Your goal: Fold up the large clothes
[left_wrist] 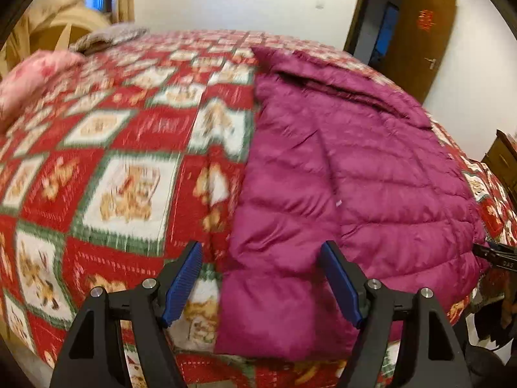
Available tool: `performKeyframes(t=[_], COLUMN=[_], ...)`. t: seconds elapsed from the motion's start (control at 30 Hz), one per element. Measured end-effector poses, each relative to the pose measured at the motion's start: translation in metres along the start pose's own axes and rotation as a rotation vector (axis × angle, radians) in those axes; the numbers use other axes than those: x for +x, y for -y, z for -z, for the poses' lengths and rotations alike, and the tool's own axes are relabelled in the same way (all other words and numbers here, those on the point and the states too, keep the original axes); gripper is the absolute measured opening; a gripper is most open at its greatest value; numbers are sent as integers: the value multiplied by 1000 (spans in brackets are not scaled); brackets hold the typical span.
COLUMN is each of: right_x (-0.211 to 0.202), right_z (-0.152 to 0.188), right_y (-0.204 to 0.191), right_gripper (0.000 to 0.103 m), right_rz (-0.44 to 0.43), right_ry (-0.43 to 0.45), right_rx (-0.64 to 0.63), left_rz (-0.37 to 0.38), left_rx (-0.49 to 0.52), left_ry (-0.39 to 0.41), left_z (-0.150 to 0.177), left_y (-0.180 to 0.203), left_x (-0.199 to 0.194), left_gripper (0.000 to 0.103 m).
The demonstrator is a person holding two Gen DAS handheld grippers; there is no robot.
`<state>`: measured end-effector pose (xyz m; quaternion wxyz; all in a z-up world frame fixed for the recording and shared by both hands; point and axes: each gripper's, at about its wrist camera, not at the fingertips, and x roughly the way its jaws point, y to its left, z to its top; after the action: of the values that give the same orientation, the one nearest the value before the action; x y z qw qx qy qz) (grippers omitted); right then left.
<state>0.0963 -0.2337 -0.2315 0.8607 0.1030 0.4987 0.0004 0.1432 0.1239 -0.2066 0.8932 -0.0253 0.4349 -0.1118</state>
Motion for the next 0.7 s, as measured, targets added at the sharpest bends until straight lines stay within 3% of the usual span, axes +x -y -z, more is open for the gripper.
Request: performKeyframes(t=[0.2,0.23,0.27,0.3,0.37,0.5,0.63,0.7], right_x=[-1,-2,-4,-7,-9,-13,-23,-36], right_z=[6,8,7,7,2,3,1,2], right_y=[11,11,12,12,12,9,24,28], right_gripper=[68,66,52,30,19,16,14,13], right_rz=[-55,-55,-56,-66,-124,-131,-250,-281], right_ry=[11,10,8,9,12,25,38,63], right_rx=[23,18,11,-1,-2,-12,98,119], left_rz=[25,35,43,46,33,36,56,111], left_rx=[18,21,29,40,63,64,73,80], left_ry=[-7,-11,-18,-26,-28,-25,-8,18], left_z=[6,6,7,7,7,6,0,-4], left_y=[5,4,6,6,8,8,10,12], left_x=[3,1,0,-2,-5,-6,-16,-27], left_gripper=[76,69,60,43,36,25,5,4])
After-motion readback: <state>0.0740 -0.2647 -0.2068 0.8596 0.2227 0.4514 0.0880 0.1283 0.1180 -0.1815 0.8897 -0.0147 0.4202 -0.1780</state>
